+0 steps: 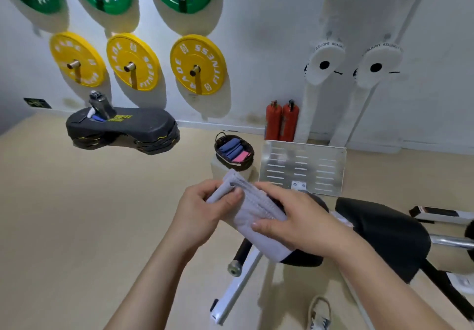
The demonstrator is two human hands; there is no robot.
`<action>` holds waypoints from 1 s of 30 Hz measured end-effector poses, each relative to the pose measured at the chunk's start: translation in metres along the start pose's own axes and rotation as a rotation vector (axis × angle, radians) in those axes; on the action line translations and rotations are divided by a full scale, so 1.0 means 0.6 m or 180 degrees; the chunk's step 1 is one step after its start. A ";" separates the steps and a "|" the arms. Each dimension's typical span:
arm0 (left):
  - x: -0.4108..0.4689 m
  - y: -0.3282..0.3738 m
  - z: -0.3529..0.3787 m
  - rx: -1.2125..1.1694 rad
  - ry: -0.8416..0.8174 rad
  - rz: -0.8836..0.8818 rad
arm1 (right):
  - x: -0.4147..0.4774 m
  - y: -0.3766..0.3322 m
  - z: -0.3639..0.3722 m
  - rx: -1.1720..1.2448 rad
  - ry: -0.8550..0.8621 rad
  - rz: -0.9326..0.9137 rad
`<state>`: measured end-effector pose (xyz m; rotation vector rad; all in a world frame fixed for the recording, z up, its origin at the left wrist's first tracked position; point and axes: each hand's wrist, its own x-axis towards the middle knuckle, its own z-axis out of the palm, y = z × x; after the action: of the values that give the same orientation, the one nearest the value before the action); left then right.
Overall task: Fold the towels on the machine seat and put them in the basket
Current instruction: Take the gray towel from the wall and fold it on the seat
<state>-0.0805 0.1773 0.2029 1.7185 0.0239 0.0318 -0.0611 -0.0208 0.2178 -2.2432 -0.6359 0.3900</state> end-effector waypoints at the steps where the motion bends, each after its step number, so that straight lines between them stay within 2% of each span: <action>1: -0.021 -0.002 -0.033 -0.0029 0.0190 0.0040 | 0.007 -0.031 0.018 -0.0161 -0.0213 0.0009; 3: -0.057 0.003 -0.098 -0.0100 0.0598 0.0105 | 0.023 -0.086 0.049 -0.0569 -0.0550 0.0043; 6: -0.084 0.010 -0.184 -0.0256 0.1062 0.0141 | 0.050 -0.141 0.091 -0.0781 -0.0712 0.0036; 10: -0.080 0.009 -0.255 -0.0226 0.1073 0.0151 | 0.092 -0.176 0.135 -0.0492 -0.0577 0.0137; 12: -0.067 0.009 -0.284 -0.0213 0.0882 0.0036 | 0.114 -0.177 0.152 -0.0382 -0.0610 0.0326; 14: -0.047 0.002 -0.314 -0.0177 0.0447 -0.0167 | 0.139 -0.172 0.169 -0.0385 -0.0585 0.0461; 16: -0.028 0.001 -0.342 0.0038 0.0055 -0.0115 | 0.171 -0.168 0.185 -0.0321 -0.0484 0.0596; 19: 0.006 -0.014 -0.374 0.1063 -0.0014 0.0594 | 0.230 -0.168 0.213 0.0730 -0.0348 0.0937; 22: 0.063 -0.041 -0.406 0.1843 -0.0301 0.1568 | 0.303 -0.163 0.239 0.2152 0.0163 0.1260; 25: 0.132 -0.070 -0.434 0.2508 -0.0574 0.2284 | 0.384 -0.161 0.242 0.3349 0.0660 0.1400; 27: 0.185 -0.099 -0.458 0.2715 -0.0817 0.2535 | 0.445 -0.158 0.239 0.3378 0.1044 0.1413; 30: 0.257 -0.127 -0.489 0.2843 -0.1127 0.2222 | 0.525 -0.164 0.222 0.2852 0.1465 0.1339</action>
<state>0.0638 0.4836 0.1716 2.5124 -0.9497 0.2643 0.1081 0.2897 0.1769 -1.4848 0.2450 0.2653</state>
